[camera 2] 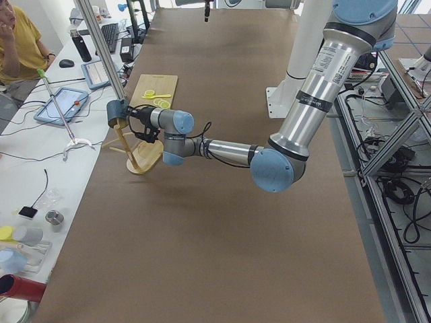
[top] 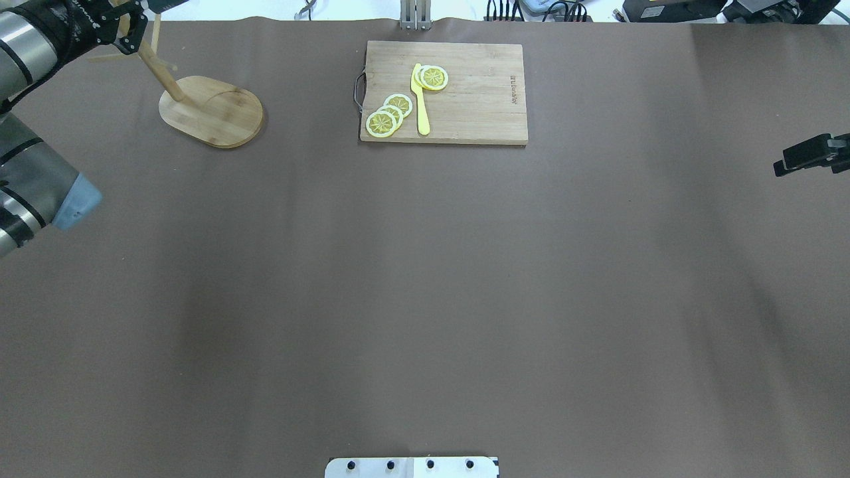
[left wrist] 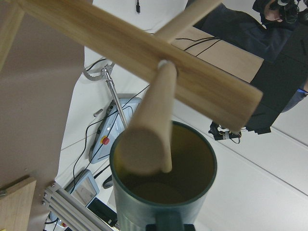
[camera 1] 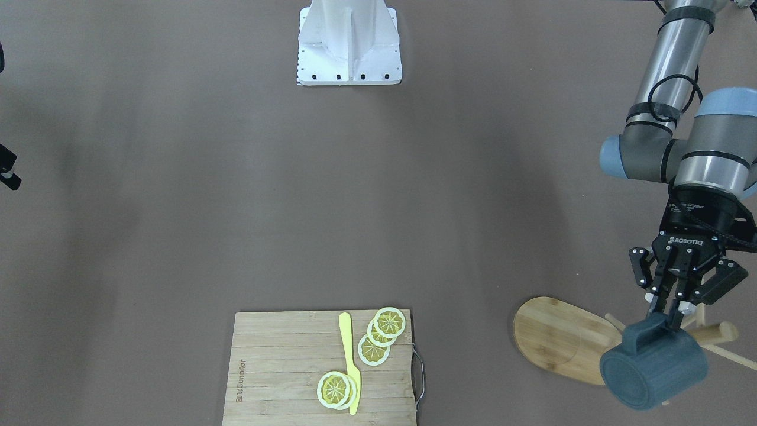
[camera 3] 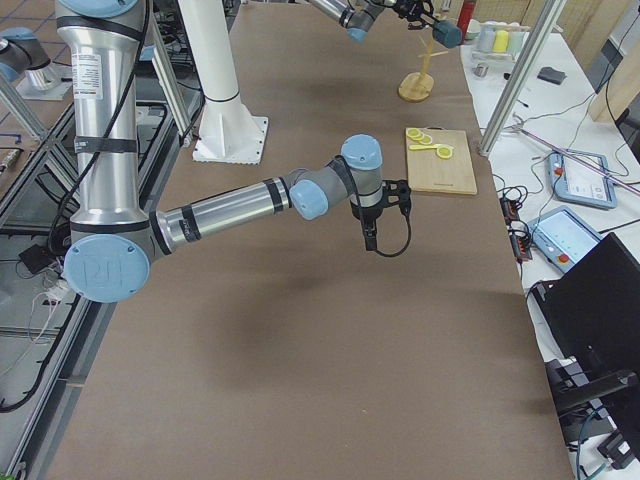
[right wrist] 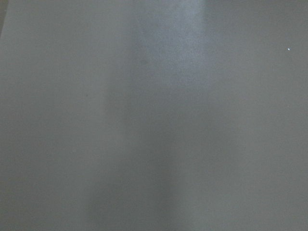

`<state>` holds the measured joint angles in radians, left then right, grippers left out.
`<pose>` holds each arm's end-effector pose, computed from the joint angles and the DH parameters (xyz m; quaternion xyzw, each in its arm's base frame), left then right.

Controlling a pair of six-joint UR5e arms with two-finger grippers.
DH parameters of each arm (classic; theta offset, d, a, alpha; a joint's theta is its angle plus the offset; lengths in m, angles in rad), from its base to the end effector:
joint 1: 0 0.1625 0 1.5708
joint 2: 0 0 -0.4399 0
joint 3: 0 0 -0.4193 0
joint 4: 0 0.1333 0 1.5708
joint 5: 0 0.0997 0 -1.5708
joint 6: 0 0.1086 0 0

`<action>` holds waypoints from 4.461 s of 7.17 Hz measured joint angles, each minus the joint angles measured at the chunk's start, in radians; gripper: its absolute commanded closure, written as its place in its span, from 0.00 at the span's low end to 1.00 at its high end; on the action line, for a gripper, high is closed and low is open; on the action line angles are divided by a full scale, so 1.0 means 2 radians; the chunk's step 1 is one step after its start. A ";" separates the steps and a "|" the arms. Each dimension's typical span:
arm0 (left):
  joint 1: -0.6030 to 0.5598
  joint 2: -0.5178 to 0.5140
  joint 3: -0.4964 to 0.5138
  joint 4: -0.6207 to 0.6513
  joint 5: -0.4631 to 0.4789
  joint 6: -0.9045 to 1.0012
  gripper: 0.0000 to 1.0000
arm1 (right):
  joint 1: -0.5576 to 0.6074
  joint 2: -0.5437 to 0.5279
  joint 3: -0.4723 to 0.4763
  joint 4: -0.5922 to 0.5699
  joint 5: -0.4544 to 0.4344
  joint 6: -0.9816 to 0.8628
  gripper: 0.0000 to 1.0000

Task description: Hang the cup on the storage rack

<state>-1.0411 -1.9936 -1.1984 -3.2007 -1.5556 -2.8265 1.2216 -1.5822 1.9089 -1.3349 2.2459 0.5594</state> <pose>0.2354 -0.6691 0.4316 -0.0747 0.7410 -0.6110 0.2684 -0.1170 -0.5126 0.4863 0.0957 -0.4008 0.0037 0.9111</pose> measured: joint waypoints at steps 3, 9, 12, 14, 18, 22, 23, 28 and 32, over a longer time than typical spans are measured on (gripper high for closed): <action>-0.003 0.020 0.000 -0.011 -0.020 -0.019 1.00 | -0.002 0.002 0.001 0.002 0.000 0.006 0.00; -0.004 0.034 -0.012 -0.033 -0.029 -0.028 0.01 | -0.007 0.004 0.002 0.002 -0.003 0.018 0.00; -0.006 0.105 -0.072 -0.070 -0.034 0.052 0.01 | -0.011 0.007 -0.001 0.003 -0.015 0.018 0.00; -0.006 0.148 -0.103 -0.080 -0.035 0.231 0.01 | -0.010 0.006 -0.006 0.011 -0.015 0.017 0.00; -0.007 0.194 -0.088 -0.073 0.025 0.646 0.01 | -0.002 0.004 -0.017 0.015 -0.034 0.014 0.00; -0.017 0.237 -0.066 -0.007 0.083 1.029 0.01 | 0.023 0.005 -0.051 0.015 -0.065 0.006 0.00; -0.027 0.239 -0.069 0.029 0.065 1.061 0.01 | 0.038 0.007 -0.067 0.015 -0.064 -0.012 0.00; -0.221 0.231 -0.110 0.251 -0.342 1.085 0.01 | 0.136 0.007 -0.180 0.015 -0.010 -0.182 0.00; -0.230 0.255 -0.155 0.424 -0.458 1.167 0.01 | 0.157 0.000 -0.215 0.015 -0.004 -0.229 0.00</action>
<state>-1.5012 -1.4828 -1.5079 -2.3532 -2.4709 -0.4916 1.5351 -1.5815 1.4794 -1.3056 2.2385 0.1004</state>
